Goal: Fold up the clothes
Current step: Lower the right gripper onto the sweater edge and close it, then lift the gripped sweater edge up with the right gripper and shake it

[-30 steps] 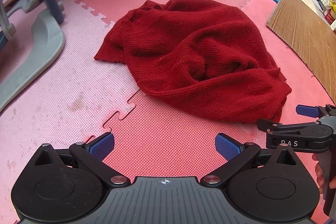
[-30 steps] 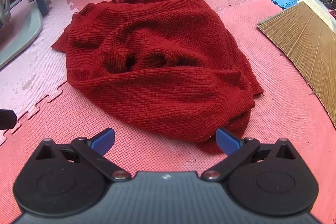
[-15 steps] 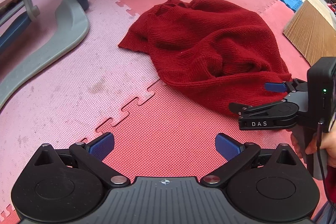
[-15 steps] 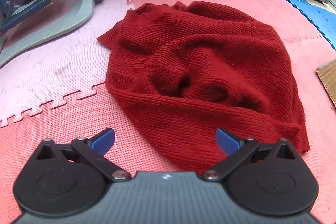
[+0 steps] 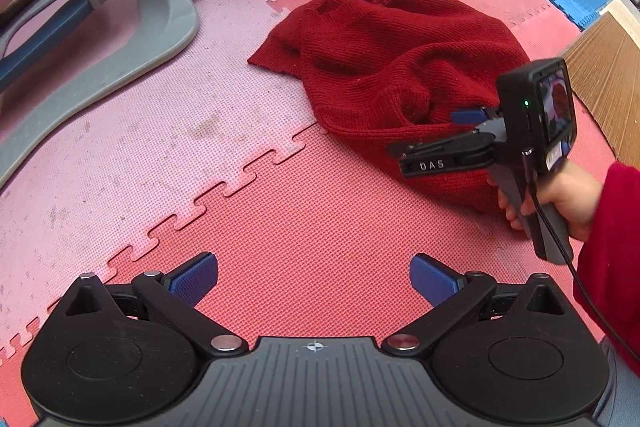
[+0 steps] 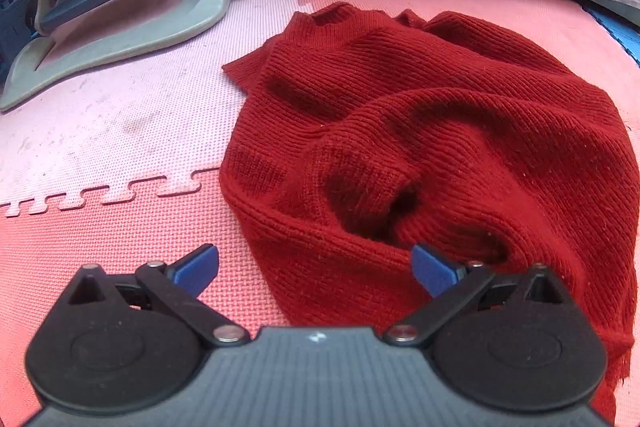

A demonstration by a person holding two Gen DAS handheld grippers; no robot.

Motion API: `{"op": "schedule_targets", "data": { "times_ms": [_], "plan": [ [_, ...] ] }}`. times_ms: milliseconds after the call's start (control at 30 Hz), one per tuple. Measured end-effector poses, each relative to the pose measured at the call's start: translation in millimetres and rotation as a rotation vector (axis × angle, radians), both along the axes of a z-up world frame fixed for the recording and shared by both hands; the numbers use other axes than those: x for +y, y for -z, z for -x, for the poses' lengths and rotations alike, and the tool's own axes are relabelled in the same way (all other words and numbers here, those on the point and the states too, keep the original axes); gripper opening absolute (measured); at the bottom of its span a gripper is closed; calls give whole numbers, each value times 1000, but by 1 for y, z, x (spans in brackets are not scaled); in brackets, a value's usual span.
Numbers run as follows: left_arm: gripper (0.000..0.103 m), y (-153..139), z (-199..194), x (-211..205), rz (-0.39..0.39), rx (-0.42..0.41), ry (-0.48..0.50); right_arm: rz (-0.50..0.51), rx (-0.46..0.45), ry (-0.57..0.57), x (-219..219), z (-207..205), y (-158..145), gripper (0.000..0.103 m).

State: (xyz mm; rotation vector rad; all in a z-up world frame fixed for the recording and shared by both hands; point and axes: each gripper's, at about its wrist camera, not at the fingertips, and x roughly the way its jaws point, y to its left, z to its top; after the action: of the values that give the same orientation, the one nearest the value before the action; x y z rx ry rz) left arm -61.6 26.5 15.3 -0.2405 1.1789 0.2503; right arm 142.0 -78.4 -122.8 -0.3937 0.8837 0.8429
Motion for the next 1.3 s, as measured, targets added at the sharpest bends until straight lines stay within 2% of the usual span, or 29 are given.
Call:
{"op": "schedule_targets", "data": {
  "times_ms": [233,400,433,467,500,533,667,933,1167,1300],
  "plan": [
    [103,-6,17,-6,17,-1,-58,-12,40,-97,22,-6,11,102],
    [103,-7,22,-8,24,-1,-73,125,-3,-159,35,7,30,100],
    [103,-7,23,-7,22,-1,-75,139,-8,-161,36,8,33,94],
    [103,-8,23,-7,20,0,-76,155,-4,-151,37,8,34,76],
    [103,-8,24,-7,17,0,-77,168,5,-132,36,7,35,65],
    [103,-8,24,-6,18,-1,-79,179,16,-111,35,5,36,46],
    [103,-8,28,-3,23,2,-89,134,95,-31,23,-9,25,24],
    [103,-18,26,5,38,-32,-121,-58,269,86,-20,-22,-23,18],
    [103,-31,24,7,28,-65,-124,-269,280,127,-67,-14,-99,14],
    [103,-42,22,6,32,-96,-118,-365,241,121,-83,-9,-152,14]
  ]
}}
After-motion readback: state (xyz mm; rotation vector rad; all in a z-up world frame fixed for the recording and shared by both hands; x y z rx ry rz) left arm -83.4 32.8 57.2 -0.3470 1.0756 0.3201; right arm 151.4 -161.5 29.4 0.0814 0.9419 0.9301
